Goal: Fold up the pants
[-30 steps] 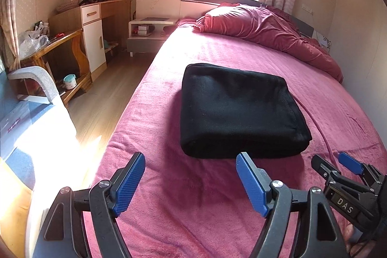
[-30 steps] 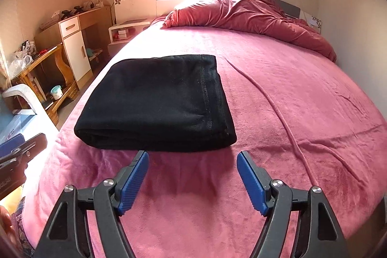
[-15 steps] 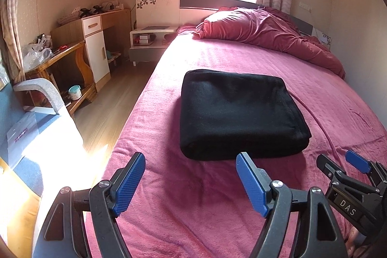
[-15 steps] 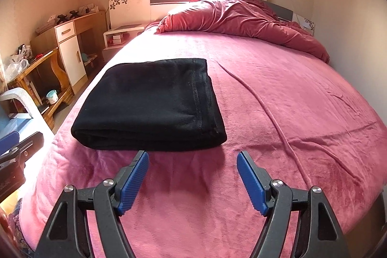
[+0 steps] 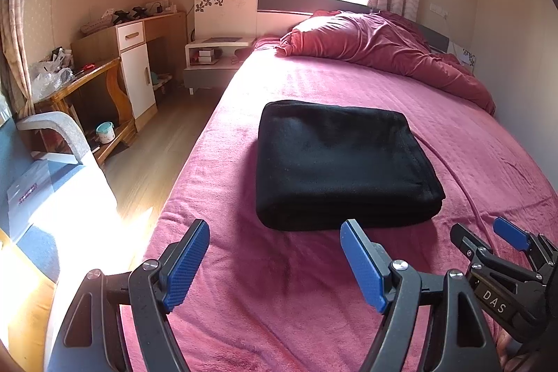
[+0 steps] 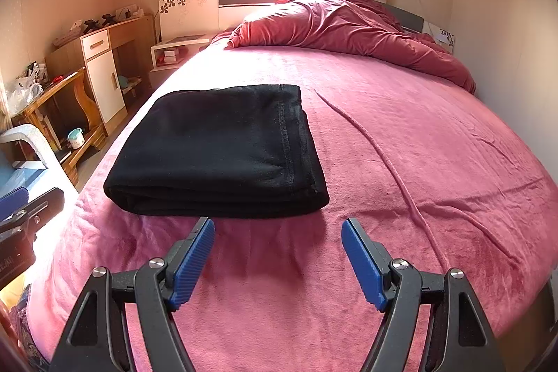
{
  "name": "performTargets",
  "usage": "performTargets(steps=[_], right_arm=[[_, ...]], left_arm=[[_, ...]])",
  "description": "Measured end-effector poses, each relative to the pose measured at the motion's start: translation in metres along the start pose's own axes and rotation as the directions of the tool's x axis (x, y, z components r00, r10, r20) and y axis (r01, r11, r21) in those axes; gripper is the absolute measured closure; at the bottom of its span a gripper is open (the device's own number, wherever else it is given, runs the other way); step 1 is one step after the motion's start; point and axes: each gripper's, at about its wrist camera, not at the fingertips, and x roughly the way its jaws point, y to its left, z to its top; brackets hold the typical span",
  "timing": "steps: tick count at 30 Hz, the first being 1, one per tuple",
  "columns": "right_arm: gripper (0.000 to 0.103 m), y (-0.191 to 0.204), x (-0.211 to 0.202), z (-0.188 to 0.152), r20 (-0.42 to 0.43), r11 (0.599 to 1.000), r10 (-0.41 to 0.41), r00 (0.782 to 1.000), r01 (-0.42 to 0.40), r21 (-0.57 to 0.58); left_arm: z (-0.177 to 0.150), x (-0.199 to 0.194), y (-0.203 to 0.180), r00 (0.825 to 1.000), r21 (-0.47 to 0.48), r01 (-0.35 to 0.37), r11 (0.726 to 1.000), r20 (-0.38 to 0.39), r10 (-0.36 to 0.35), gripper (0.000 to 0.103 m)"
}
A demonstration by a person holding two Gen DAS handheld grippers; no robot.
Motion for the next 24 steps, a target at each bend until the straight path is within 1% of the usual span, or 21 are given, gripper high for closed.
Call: performTargets(steps=[16, 24], right_arm=[[0.027, 0.0049, -0.0009, -0.0032, -0.003, 1.0, -0.006, 1.0, 0.006, 0.009], [0.027, 0.0048, -0.0001, -0.0044, -0.006, 1.0, -0.007, 1.0, 0.007, 0.009]], left_arm=[[0.0006, -0.0021, -0.0016, 1.0, 0.006, 0.0, 1.0, 0.008, 0.0, 0.024], [0.0001, -0.0023, -0.0031, 1.0, 0.009, 0.004, 1.0, -0.001, -0.004, 0.024]])
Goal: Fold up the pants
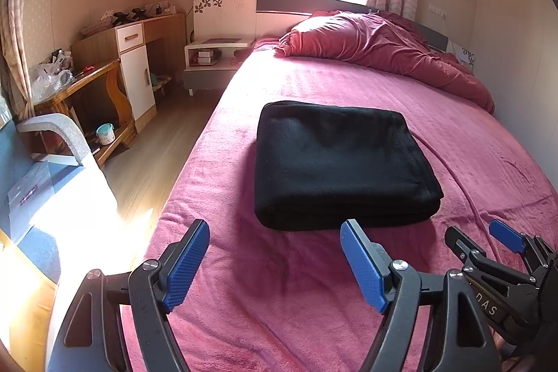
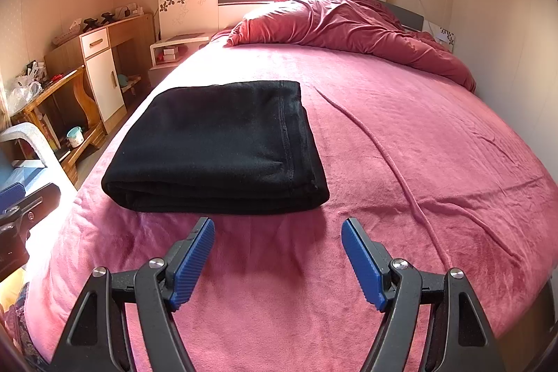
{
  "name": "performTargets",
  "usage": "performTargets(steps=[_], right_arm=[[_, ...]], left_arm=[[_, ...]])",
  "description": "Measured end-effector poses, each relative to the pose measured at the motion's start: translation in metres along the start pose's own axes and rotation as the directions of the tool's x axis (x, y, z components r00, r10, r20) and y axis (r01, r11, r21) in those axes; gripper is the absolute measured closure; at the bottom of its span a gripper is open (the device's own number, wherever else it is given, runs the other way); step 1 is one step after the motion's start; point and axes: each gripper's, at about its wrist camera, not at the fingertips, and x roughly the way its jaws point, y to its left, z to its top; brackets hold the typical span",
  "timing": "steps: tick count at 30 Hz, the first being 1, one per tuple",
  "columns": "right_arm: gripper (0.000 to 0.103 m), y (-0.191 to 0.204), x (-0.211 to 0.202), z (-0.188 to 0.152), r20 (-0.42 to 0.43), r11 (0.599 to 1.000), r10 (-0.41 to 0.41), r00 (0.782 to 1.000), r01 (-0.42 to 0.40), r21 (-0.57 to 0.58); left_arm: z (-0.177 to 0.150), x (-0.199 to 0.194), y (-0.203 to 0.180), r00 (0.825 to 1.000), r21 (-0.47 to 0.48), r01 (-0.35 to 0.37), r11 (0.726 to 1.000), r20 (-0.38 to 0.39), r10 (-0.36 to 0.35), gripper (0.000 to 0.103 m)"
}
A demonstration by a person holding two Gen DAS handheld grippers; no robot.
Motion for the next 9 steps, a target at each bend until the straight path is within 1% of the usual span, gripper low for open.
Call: performTargets(steps=[3, 5, 7, 9], right_arm=[[0.027, 0.0002, 0.0009, -0.0014, -0.002, 1.0, 0.001, 1.0, -0.001, -0.003], [0.027, -0.0006, 0.0018, -0.0021, -0.004, 1.0, 0.002, 1.0, -0.002, -0.003], [0.027, -0.0019, 0.0033, -0.0026, -0.008, 1.0, 0.003, 1.0, -0.003, -0.002], [0.027, -0.0039, 0.0053, -0.0031, -0.013, 1.0, 0.003, 1.0, -0.003, 0.003]], left_arm=[[-0.0007, 0.0009, -0.0009, 1.0, 0.008, 0.004, 1.0, -0.007, -0.004, 0.024], [-0.0021, -0.0014, -0.001, 1.0, 0.012, -0.008, 1.0, 0.012, 0.008, 0.024], [-0.0025, -0.003, -0.0018, 1.0, 0.016, -0.015, 1.0, 0.022, 0.015, 0.028], [-0.0024, -0.0017, -0.0011, 1.0, 0.008, -0.006, 1.0, 0.014, 0.006, 0.028]])
